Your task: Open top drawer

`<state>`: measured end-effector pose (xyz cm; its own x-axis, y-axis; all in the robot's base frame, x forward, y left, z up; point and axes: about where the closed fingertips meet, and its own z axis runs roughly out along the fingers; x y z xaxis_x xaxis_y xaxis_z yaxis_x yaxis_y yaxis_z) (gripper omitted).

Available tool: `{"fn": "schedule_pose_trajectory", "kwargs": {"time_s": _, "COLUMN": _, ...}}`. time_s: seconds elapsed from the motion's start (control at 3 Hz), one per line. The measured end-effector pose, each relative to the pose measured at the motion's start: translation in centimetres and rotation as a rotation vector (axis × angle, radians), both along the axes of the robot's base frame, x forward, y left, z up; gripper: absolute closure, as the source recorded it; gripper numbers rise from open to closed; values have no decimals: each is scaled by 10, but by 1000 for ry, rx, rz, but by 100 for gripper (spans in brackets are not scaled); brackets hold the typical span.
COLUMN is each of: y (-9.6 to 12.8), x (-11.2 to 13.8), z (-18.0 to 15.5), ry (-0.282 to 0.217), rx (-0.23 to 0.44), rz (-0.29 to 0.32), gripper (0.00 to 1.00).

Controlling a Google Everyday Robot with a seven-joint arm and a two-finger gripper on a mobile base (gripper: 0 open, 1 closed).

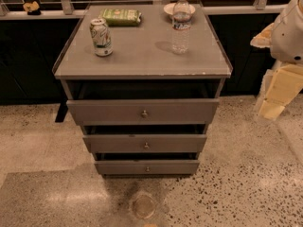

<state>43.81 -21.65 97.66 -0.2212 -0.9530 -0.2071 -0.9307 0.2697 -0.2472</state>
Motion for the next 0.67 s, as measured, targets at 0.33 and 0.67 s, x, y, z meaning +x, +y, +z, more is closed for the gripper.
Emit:
{"fn": "schedule_pose_trajectory", "kwargs": {"time_s": 0.33, "y": 1, "x": -5, "z": -1, "ry": -15, "rx": -2, "rz": 4, "gripper": 0}}
{"fn": "schedule_pose_trajectory", "kwargs": {"time_s": 0.67, "y": -4, "x": -30, "z": -12, "ry": -59, "rx": -2, "rz": 15, "gripper": 0}}
